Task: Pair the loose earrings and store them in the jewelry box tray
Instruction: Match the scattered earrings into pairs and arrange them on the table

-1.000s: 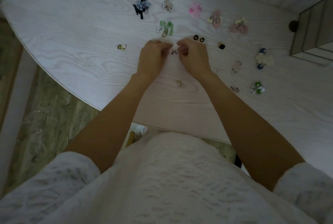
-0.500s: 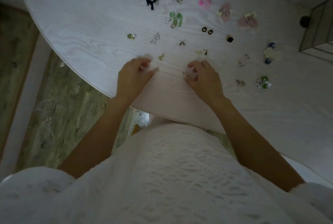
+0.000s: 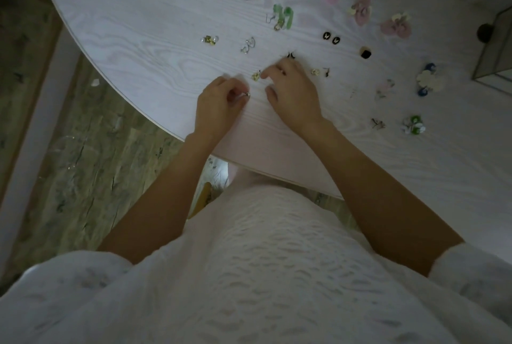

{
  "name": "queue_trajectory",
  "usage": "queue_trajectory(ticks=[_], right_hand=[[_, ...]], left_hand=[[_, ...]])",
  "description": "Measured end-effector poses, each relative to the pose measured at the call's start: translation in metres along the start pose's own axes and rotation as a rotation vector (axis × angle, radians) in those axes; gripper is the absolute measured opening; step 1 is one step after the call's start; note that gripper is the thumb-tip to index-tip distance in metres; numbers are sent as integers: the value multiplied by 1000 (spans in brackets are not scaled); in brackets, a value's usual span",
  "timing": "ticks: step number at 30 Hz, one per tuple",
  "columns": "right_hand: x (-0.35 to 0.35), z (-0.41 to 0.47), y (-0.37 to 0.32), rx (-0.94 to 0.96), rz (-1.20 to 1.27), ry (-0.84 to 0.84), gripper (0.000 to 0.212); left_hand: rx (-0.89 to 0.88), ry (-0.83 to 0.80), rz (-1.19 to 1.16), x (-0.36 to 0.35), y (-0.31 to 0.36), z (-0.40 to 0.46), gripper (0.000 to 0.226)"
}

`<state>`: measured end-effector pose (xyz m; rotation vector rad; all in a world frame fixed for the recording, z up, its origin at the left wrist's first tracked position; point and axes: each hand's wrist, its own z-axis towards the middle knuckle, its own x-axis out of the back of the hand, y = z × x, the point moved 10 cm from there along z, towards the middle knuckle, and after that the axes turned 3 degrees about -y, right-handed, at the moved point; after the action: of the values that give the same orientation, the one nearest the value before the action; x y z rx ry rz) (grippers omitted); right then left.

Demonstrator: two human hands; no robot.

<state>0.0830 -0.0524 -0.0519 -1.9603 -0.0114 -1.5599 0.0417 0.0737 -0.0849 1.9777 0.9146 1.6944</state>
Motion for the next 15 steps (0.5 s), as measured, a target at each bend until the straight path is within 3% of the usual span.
queue_trajectory(ticks=[6,15], right_hand=[[-23,34,-4,-15,-19,-138,21],[-19,19,2,-13,69,-110,8]], left_hand=[[-23,-63,-7,-4,3,4,8],[34,-38,-184,0,-6,1,7]])
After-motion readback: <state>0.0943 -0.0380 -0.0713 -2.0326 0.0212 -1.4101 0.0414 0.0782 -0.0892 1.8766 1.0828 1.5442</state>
